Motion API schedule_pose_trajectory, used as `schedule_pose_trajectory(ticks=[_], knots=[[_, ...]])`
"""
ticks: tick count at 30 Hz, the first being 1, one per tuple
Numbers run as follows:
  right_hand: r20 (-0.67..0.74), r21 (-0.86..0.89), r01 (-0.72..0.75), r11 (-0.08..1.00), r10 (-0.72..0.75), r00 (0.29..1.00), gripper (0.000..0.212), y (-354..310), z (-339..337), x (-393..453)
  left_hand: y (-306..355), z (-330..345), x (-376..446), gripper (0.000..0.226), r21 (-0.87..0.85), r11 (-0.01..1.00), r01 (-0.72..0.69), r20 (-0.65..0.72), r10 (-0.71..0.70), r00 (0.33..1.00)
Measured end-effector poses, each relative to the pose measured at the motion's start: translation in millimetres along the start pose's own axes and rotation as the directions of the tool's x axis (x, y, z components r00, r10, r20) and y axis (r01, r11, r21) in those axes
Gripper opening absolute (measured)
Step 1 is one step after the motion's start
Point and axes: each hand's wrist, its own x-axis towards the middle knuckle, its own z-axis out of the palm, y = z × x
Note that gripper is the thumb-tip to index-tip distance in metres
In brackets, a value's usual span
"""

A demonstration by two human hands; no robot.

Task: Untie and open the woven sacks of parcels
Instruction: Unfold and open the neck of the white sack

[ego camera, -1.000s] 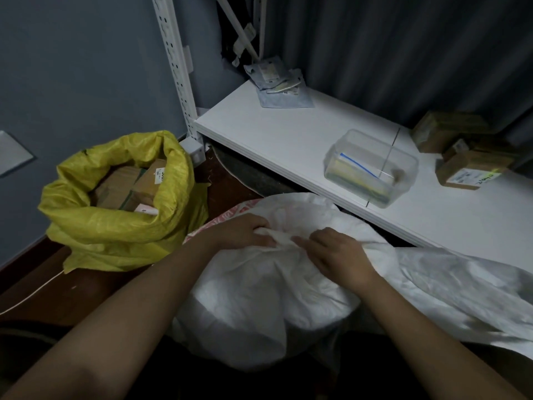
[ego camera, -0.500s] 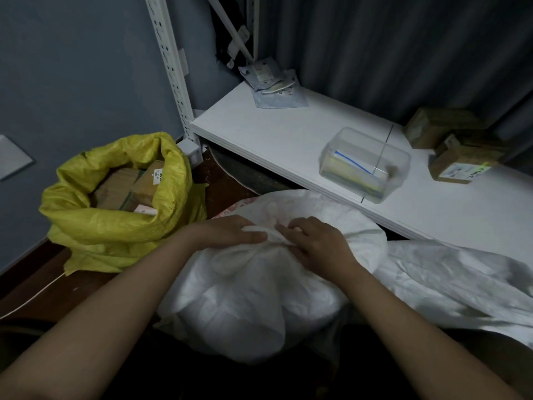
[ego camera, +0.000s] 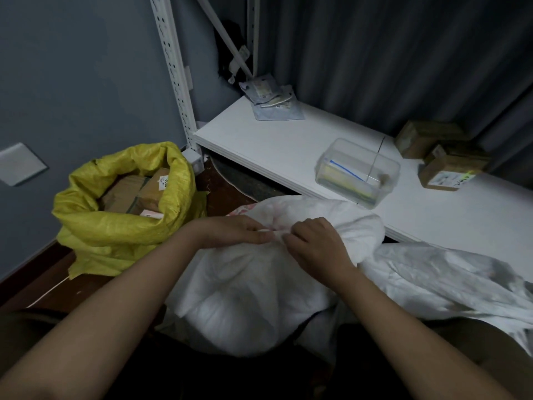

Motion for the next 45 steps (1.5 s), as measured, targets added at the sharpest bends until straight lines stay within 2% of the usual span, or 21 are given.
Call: schedule_pose_trajectory(ticks=[2, 4, 5, 7, 9, 13, 15, 17, 19, 20, 21, 23, 25, 28, 30, 32, 37, 40, 42, 43, 45], knots=[[0.015, 0.002, 0.013, 1.000, -0.013, 1.000, 0.006, 1, -3, -2, 0, 4, -1, 0.022, -0.078, 0.996, -0.035, 0.013, 0.036, 0.999], [0.122, 0.238, -0.128, 0.963, 0.101, 0.987, 0.006, 0, -11, -2, -2, 7, 0, 0.018, -0.027, 0.997, -0.069, -0.048, 0.068, 0.997], [0.225, 0.402, -0.284, 0.871, 0.206, 0.952, 0.010, -3, -18, 1, -5, 8, 2, 0.018, 0.049, 0.993, -0.107, -0.117, 0.112, 0.987], [0.474, 0.567, -0.604, 0.560, 0.377, 0.795, 0.018, -9, -29, 8, -11, 9, 8, 0.023, 0.194, 0.966, -0.170, -0.250, 0.216, 0.944], [0.547, 0.554, -0.702, 0.447, 0.440, 0.712, 0.019, -11, -27, 9, -8, 14, 10, 0.020, 0.246, 0.948, -0.204, -0.292, 0.273, 0.917], [0.305, 0.511, -0.571, 0.643, 0.485, 0.819, 0.013, -10, -23, 3, 1, 12, 4, 0.045, 0.365, 0.929, -0.056, -0.215, 0.142, 0.966], [0.132, 0.304, -0.339, 0.890, 0.313, 0.940, 0.008, -10, -20, -1, 0, 3, 1, 0.040, 0.303, 0.953, 0.020, -0.123, 0.019, 0.992], [0.074, 0.038, -0.050, 0.998, 0.047, 0.996, 0.009, -10, -14, -3, -1, 0, 1, 0.021, 0.250, 0.968, -0.007, -0.093, 0.031, 0.995], [0.116, 0.004, -0.011, 1.000, 0.010, 0.993, 0.013, -13, -13, -2, -2, 1, 5, 0.010, 0.268, 0.960, -0.081, -0.153, 0.125, 0.980], [0.186, 0.125, -0.137, 0.983, 0.112, 0.976, 0.017, -16, -17, 1, -1, 2, 8, 0.011, 0.281, 0.952, -0.117, -0.194, 0.176, 0.965], [0.259, 0.273, -0.316, 0.909, 0.247, 0.934, 0.024, -17, -22, 4, -1, 5, 11, 0.011, 0.300, 0.942, -0.149, -0.227, 0.222, 0.948], [0.438, 0.509, -0.597, 0.620, 0.410, 0.800, 0.030, -20, -25, 5, 5, 9, 11, 0.015, 0.372, 0.909, -0.190, -0.260, 0.298, 0.919], [0.412, 0.547, -0.625, 0.557, 0.472, 0.780, 0.016, -19, -22, 2, 8, 7, 9, 0.029, 0.402, 0.899, -0.176, -0.235, 0.287, 0.928], [0.145, 0.364, -0.474, 0.802, 0.454, 0.879, 0.011, -19, -19, -2, 5, -5, 3, 0.058, 0.392, 0.920, 0.013, -0.170, 0.058, 0.984], [0.013, 0.115, -0.243, 0.963, 0.244, 0.970, 0.009, -17, -15, -7, 2, -7, 4, 0.063, 0.398, 0.912, 0.102, -0.149, -0.046, 0.988], [-0.028, -0.018, -0.049, 0.999, 0.049, 0.998, 0.013, -19, -11, -10, -1, -6, 6, 0.050, 0.301, 0.952, 0.050, -0.141, -0.007, 0.990], [-0.036, -0.010, 0.037, 0.999, -0.037, 0.999, 0.021, -15, -13, -10, 2, -1, -2, 0.017, 0.025, 0.996, -0.081, -0.110, 0.083, 0.990], [0.171, 0.316, -0.248, 0.916, 0.202, 0.964, 0.009, -15, -23, -3, 0, 1, 0, 0.016, 0.150, 0.977, -0.154, -0.238, 0.187, 0.953], [0.351, 0.540, -0.517, 0.664, 0.381, 0.856, 0.014, -18, -30, 5, -3, 3, 4, 0.024, 0.260, 0.942, -0.214, -0.308, 0.291, 0.906], [0.425, 0.569, -0.604, 0.558, 0.430, 0.797, 0.014, -18, -29, 6, -3, 4, 5, 0.027, 0.297, 0.927, -0.230, -0.318, 0.323, 0.892], [0.437, 0.516, -0.640, 0.569, 0.468, 0.768, 0.017, -19, -21, 6, 0, 6, 4, 0.027, 0.337, 0.912, -0.234, -0.296, 0.339, 0.893]])
